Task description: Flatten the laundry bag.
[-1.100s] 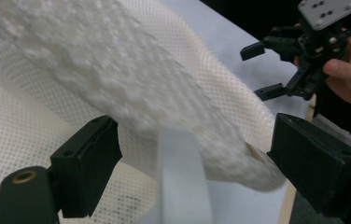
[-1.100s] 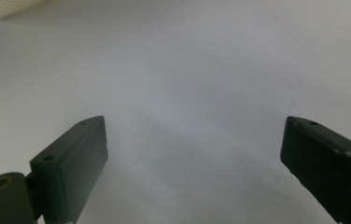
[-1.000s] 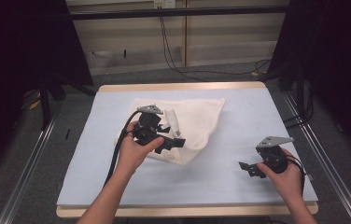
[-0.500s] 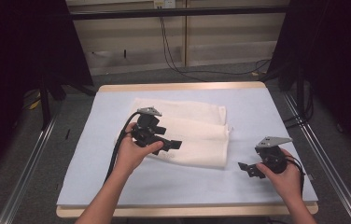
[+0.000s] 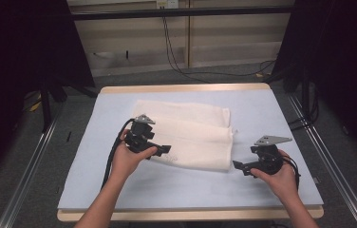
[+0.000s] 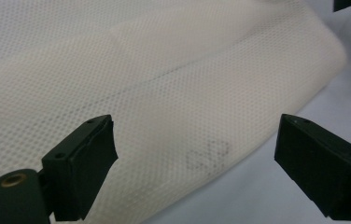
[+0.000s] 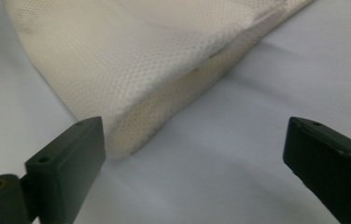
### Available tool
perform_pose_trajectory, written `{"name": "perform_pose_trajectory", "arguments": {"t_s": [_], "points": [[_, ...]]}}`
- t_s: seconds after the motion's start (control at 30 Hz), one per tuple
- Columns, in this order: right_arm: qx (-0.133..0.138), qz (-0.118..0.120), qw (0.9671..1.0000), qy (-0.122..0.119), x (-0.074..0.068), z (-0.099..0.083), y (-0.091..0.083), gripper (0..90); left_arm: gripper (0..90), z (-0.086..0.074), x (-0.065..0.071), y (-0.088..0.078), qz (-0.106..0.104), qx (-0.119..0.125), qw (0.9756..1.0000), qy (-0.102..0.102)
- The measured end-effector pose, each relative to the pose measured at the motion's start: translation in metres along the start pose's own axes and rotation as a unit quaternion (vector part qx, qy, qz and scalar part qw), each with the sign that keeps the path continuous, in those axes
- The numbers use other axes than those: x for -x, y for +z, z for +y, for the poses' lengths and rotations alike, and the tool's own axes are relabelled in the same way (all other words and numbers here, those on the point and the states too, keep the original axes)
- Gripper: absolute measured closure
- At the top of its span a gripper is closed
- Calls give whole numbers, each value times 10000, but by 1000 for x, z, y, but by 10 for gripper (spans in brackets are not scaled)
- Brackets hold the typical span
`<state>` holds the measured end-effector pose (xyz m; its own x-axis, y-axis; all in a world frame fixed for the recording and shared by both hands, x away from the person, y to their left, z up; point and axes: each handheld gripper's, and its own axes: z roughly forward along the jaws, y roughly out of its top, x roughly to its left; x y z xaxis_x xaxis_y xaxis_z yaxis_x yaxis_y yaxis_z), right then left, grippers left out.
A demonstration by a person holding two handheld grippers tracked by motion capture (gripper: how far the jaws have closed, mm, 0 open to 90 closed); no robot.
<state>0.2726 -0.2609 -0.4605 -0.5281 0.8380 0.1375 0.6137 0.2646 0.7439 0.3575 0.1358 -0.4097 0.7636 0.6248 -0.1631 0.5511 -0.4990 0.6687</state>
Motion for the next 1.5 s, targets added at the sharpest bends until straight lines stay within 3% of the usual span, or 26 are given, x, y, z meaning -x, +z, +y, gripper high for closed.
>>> {"name": "perform_pose_trajectory", "arguments": {"t_s": [0.13, 0.23, 0.27, 0.33, 0.37, 0.47, 0.57, 0.63, 0.67, 0.7, 0.8, 0.87, 1.03, 1.1, 1.2, 1.27, 1.3, 1.33, 1.5], "points": [[3, 104, 9999, 59, -3, 6, 5, 113, 131, -13, -8, 1, 267, -110, 9996, -24], [53, 143, 9998, 116, -3, 10, 7, 125, 145, -18, -10, 4, 311, -92, 9994, -89], [101, 156, 9993, 312, -2, 14, 11, 142, 149, -23, -10, 8, 312, -76, 9993, -197], [141, 230, 9981, 547, 0, 17, 15, 163, 162, -28, -11, 11, 291, -124, 9994, -112], [147, 221, 9976, 633, 1, 19, 17, 181, 171, -30, -9, 13, 289, -38, 9994, -194], [227, 224, 9952, 921, 5, 23, 24, 222, 212, -32, -8, 13, 298, -204, 9993, -59], [208, 250, 9933, 1107, 9, 28, 29, 258, 256, -33, -6, 15, 330, -194, 9993, 10], [193, 249, 9930, 1138, 9, 30, 31, 258, 282, -33, -5, 14, 372, -267, 9989, 42], [172, 174, 9929, 1161, 11, 34, 34, 271, 308, -34, -4, 17, 374, -163, 9992, 38], [133, 155, 9928, 1176, 12, 36, 36, 287, 336, -36, -4, 17, 263, -145, 9995, -4], [43, 211, 9930, 1162, 13, 41, 42, 384, 428, -40, -6, 20, 234, -183, 9995, -50], [41, 199, 9930, 1161, 13, 43, 47, 395, 517, -42, -8, 18, 188, -167, 9997, -63], [75, 260, 9909, 1320, 13, 45, 52, 499, 538, -43, -8, 17, 95, -136, 9999, -38], [153, 134, 9896, 1421, 12, 44, 51, 626, 534, -43, -5, 18, 118, -200, 9997, -53], [416, 45, 9890, 1420, 11, 45, 45, 769, 516, -43, -5, 19, 116, -211, 9997, -72], [636, 214, 9892, 1301, 9, 46, 41, 833, 495, -43, -5, 21, 82, -188, 9997, -112], [636, 214, 9892, 1301, 9, 46, 41, 833, 486, -43, -5, 21, 82, -188, 9997, -112], [744, 363, 9904, 1108, 2, 47, 37, 843, 473, -43, -5, 22, 35, -238, 9997, -56], [868, 647, 9925, 575, -15, 47, 32, 849, 419, -41, -3, 25, 14, -171, 9998, -141]]}}
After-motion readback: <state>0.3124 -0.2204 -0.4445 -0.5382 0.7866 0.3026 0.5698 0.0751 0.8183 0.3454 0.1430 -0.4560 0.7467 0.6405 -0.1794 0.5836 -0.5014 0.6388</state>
